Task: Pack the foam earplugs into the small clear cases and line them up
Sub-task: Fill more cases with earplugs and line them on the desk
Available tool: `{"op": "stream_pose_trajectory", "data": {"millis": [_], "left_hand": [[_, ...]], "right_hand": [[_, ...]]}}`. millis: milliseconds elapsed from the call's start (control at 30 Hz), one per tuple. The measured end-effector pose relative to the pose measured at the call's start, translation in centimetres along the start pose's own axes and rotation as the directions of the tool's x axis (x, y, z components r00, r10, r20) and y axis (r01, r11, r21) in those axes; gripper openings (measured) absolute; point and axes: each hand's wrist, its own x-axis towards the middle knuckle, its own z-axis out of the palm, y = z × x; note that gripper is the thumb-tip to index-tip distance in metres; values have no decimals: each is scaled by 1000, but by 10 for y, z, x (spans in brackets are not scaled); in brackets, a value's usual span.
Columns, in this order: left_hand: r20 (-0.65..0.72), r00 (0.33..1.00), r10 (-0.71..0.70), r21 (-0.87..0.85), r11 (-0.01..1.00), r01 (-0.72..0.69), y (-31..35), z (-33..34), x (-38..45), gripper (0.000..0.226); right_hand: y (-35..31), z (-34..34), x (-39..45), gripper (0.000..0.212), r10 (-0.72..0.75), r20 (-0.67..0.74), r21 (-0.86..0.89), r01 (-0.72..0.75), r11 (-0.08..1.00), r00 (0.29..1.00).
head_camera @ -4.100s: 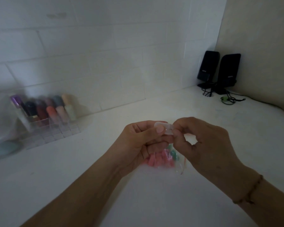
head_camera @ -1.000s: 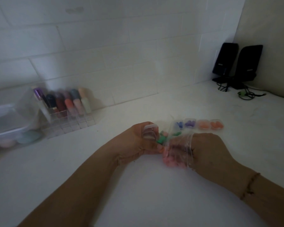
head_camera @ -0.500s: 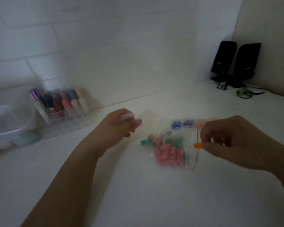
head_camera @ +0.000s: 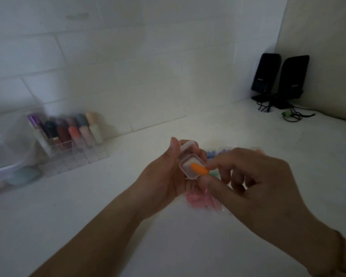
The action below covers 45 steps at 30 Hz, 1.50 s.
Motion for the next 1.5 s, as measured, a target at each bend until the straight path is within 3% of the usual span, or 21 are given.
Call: {"op": "stream_pose_trajectory", "data": {"millis": [200, 467, 533, 667, 733, 800, 867, 933, 1133, 1233, 1400, 1500], "left_hand": [[13, 1000, -16, 51, 999, 15, -4, 4, -1, 58], [4, 997, -79, -21, 997, 79, -3, 1, -1, 59], [-9, 998, -68, -64, 996, 67, -1, 0, -1, 53], [-117, 992, -45, -314, 949, 7, 8, -8, -1, 45], [-194, 981, -16, -338, 940, -52, 10, -12, -1, 43], [-275, 961, 3, -314, 945, -93, 9, -14, 1, 38], [-350, 937, -4, -289, 952, -104, 7, -14, 3, 33], [-392, 920, -11, -269, 958, -103, 5, -14, 5, 29], [-465, 886, 5, -247, 960, -135, 8, -14, 5, 28], [-498, 867, 6, -238, 961, -143, 10, -13, 5, 28], [-468, 883, 31, -214, 966, -147, 10, -13, 4, 27], [-442, 896, 39, -199, 970, -141, 8, -15, 4, 27]], "right_hand": [[4, 11, 0, 31, 189, 43, 42, -191, 981, 981], [6, 11, -4, 24, 142, 148, -53, -136, 989, 979], [6, 6, -2, 24, 125, 103, -1, -125, 992, 987], [12, -20, 8, 14, 126, -43, 89, -122, 989, 991], [22, -36, 14, 21, 190, 72, -17, -189, 982, 979], [34, -45, 15, 17, 241, 318, -166, -197, 966, 917], [38, -46, 11, 10, 209, 514, -287, -64, 956, 832], [40, -40, 8, 18, 162, 618, -299, 40, 953, 769], [48, -12, -2, 47, 130, 634, -343, 126, 931, 762], [46, -3, -3, 50, 120, 697, -323, 161, 932, 707], [49, 0, -7, 47, 39, 720, -281, 240, 929, 693], [55, 1, -5, 51, 59, 730, -224, 157, 962, 681]]}}
